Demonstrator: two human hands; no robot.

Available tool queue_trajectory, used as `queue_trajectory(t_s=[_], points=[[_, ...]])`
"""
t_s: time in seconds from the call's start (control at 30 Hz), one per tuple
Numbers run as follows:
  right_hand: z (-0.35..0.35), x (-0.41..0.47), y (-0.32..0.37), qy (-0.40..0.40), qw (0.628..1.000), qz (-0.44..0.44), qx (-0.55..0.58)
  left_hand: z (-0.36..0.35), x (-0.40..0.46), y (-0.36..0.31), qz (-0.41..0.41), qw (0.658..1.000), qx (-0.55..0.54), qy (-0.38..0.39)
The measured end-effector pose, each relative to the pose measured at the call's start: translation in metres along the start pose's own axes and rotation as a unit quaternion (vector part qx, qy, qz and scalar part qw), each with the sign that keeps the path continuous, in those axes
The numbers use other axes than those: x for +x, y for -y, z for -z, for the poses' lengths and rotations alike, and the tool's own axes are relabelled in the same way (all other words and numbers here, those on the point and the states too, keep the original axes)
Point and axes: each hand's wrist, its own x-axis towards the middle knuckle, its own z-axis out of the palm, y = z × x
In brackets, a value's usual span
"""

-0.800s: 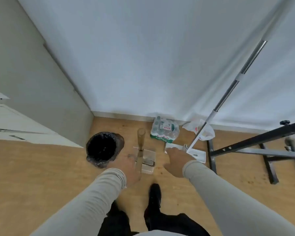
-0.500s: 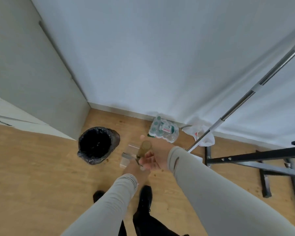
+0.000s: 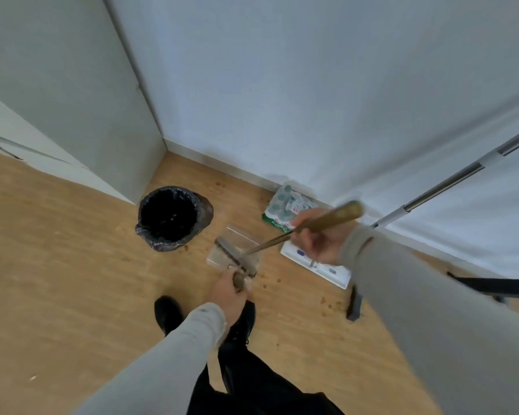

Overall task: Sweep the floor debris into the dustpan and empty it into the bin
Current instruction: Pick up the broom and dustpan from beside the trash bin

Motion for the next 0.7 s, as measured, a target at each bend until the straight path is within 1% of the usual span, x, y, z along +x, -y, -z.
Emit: queue_trajectory(t_s=[0.07, 0.13, 0.23, 0.37, 0.47, 0.57, 0.7], points=[[0.013, -0.013, 0.013, -0.034, 0.996, 0.021, -0.075, 0.014, -0.019, 0.02, 0.008, 1.0, 0.019, -0.004], [0.017, -0.014, 0.006, -0.045, 0.99, 0.008, -0.136, 0.021, -0.023, 0.026, 0.03, 0.999, 0.041, -0.002], [0.022, 0.0, -0.016, -0.03, 0.986, -0.03, -0.161, 0.03, -0.021, 0.019, 0.037, 0.995, 0.087, -0.001], [0.024, 0.007, -0.034, -0.068, 0.975, -0.068, -0.199, 0.055, -0.04, 0.024, 0.044, 0.985, 0.168, -0.011], [0.011, 0.009, -0.053, -0.073, 0.964, -0.078, -0.243, 0.079, -0.069, 0.042, 0.054, 0.983, 0.174, -0.026], [-0.009, 0.012, -0.076, -0.068, 0.945, -0.097, -0.306, 0.103, -0.102, 0.071, 0.058, 0.979, 0.193, -0.034], [-0.047, 0.019, -0.114, -0.059, 0.923, -0.117, -0.363, 0.135, -0.144, 0.121, 0.084, 0.979, 0.17, -0.072]])
